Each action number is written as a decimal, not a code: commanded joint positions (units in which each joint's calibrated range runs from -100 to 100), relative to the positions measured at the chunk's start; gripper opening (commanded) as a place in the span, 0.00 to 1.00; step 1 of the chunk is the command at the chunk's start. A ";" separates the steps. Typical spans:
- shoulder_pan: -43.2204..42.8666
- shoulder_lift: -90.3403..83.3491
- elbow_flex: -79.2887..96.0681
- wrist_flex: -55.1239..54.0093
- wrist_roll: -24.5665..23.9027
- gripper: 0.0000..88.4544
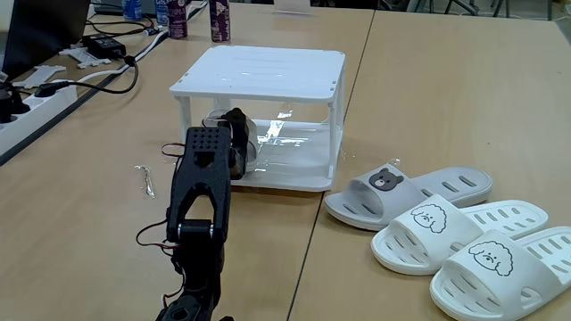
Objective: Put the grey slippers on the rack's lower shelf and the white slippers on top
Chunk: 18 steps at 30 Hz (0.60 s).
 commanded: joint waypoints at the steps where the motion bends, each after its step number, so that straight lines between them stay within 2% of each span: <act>1: 0.20 -1.53 -5.27 0.07 0.42 0.01; 3: -0.12 -1.44 -4.91 -0.01 0.42 0.02; 6: -0.29 -2.03 -4.91 -0.01 0.42 0.16; 8: -0.21 -2.28 -4.91 -0.01 0.42 0.20; 10: -0.21 -3.29 -4.46 0.33 0.42 0.21; 13: -0.12 -9.60 2.22 6.46 0.42 0.21; 18: -0.12 -18.02 12.68 7.15 0.42 0.21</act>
